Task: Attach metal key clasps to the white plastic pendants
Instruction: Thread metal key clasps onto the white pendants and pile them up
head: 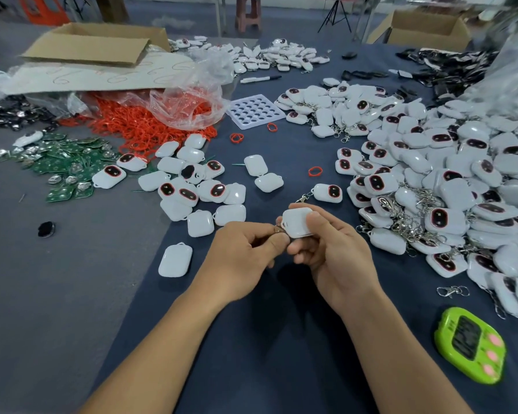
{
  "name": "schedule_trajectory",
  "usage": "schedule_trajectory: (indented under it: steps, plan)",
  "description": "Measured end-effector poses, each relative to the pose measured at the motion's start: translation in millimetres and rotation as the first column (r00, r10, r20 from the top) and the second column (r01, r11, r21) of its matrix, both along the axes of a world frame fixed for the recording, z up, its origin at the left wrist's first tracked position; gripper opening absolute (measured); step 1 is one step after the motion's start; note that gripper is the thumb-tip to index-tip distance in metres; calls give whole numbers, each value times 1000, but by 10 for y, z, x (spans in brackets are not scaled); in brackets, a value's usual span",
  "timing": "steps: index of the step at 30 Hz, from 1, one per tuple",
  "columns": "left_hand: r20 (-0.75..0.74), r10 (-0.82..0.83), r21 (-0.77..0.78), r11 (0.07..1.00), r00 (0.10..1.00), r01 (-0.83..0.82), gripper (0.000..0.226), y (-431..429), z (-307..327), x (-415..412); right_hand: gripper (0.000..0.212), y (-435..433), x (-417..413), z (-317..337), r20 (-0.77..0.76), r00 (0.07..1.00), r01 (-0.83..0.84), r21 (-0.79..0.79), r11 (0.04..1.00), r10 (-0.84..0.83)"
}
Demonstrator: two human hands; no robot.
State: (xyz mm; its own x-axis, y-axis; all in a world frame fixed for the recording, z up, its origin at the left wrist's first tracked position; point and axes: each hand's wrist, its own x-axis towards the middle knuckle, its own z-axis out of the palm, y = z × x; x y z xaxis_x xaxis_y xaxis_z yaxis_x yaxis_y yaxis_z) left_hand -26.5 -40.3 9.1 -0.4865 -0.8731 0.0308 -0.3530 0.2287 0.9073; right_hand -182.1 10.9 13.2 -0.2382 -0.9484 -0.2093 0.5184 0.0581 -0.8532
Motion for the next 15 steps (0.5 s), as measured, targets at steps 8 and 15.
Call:
schedule_trajectory:
  steps: [8, 15]
  plan:
    - [122, 103, -181, 980, 987, -80, 33, 93, -3, -14, 20, 23, 62, -41, -195, 980, 25, -26, 999, -29]
    - [446, 348, -677, 734, 825, 57, 17, 197, 65, -124, 13, 94, 108, 8, -228, 973, 24, -86, 996, -43]
